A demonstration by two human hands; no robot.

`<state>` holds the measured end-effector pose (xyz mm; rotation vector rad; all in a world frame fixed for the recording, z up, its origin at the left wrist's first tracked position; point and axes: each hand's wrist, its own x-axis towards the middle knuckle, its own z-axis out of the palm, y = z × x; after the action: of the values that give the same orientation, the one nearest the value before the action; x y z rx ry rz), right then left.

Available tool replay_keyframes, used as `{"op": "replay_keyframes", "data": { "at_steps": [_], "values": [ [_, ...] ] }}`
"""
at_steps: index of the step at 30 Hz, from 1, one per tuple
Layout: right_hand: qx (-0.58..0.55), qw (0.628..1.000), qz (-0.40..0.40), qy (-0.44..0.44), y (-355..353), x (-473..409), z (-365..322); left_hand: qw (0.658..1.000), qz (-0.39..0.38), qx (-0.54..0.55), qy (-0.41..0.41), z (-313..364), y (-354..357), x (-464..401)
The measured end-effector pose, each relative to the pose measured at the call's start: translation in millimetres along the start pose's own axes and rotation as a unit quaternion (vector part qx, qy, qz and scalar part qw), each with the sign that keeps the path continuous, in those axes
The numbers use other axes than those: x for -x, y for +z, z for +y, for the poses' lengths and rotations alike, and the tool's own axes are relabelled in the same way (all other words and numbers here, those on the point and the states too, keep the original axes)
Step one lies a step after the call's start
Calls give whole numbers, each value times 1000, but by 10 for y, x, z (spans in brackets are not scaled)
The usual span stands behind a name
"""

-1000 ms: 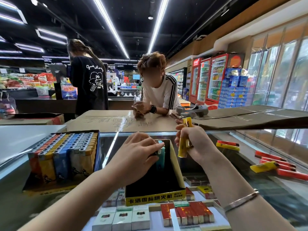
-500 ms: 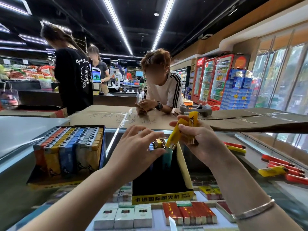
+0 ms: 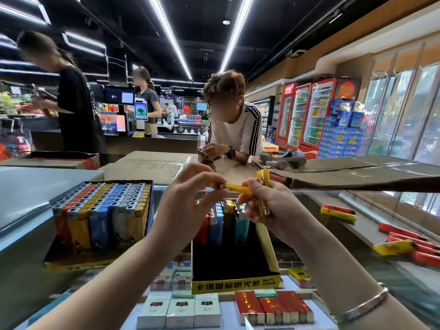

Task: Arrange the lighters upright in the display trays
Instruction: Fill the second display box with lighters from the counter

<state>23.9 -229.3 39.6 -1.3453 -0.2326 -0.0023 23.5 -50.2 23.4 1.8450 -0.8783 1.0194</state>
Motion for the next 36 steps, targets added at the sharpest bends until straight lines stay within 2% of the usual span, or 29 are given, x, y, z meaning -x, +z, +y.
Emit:
{"op": "replay_keyframes", "data": {
  "at_steps": [4,8,12,17,27,36],
  "values": [
    [54,991,115,-47,-110,-48,-18,994,23,48,-95,27,-67,-66],
    [125,975,182,-27,-242,-114,64,992,-36,51,-113,29,-87,-132],
    [149,973,178,-3,-254,-149,119,990,-104,-6,-99,28,-37,-224],
    [169,970,172,17,-241,-142,132,961,-238,-49,-135,38,17,-324],
    [183,968,169,6,-193,-109,106,960,-226,-108,-121,90,-17,-367],
    [181,969,167,12,-172,-110,109,936,-278,-202,-82,98,174,-339]
  ]
}}
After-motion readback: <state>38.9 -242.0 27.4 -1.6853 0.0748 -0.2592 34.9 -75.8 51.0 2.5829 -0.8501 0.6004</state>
